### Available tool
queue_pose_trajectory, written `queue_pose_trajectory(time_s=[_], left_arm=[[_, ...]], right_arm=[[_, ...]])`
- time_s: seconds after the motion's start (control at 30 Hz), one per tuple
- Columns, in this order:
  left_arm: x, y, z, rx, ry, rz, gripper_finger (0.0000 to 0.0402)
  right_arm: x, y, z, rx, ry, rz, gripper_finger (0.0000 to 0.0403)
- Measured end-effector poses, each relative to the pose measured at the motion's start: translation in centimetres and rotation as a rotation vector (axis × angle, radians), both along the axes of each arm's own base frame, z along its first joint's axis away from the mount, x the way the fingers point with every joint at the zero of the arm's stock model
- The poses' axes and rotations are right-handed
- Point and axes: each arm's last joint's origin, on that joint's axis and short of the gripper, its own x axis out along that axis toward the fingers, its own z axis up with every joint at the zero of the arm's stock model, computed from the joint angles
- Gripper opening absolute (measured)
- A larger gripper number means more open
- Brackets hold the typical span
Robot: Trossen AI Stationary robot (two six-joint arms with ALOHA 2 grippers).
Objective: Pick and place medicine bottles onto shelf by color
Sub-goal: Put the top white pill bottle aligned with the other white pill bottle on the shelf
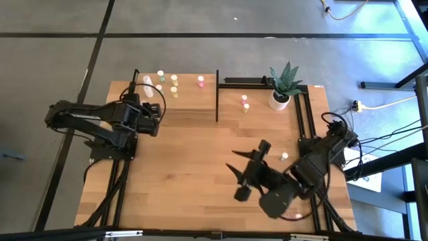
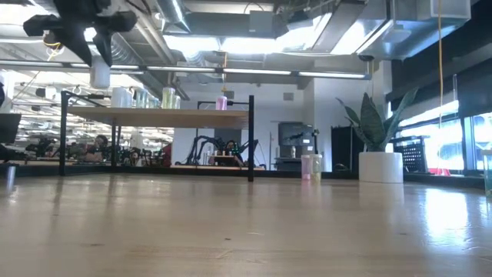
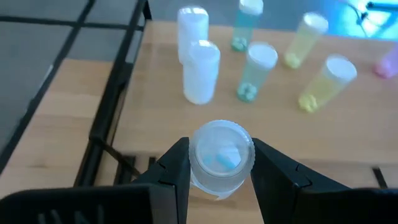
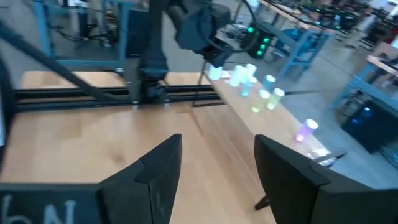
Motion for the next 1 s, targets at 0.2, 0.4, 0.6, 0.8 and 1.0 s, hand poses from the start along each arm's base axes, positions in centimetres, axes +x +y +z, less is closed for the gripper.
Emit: queue_pose_trajectory(time_s=[0.2, 0.4, 0.6, 0.8, 1.0], left_arm=[[-0.1, 0.8, 0.0, 0.017, 0.04, 0.032, 0.0122], [-0.2, 1.5, 0.0, -0.009, 0.059, 0.068, 0.0122], [0.3, 2.0, 0.0, -0.018, 0.011, 0.085, 0.0122], [0.2, 2.6, -0.2, -0.041, 0.022, 0.114, 0.0122], [0.4, 3.0, -1.4, -0.051, 0.019, 0.14, 0.0122]], right_arm=[[1.5, -2.2, -0.2, -0.002, 0.008, -0.07, 0.0202], [2.5, -3.9, -0.2, -0.041, 0.036, -0.105, 0.0202], [3.1, -5.1, -0.2, -0.104, 0.081, -0.115, 0.0202], [3.5, -5.9, -0.2, -0.142, 0.11, -0.125, 0.0202], [3.7, -6.4, -0.2, -0.143, 0.113, -0.138, 0.0202]])
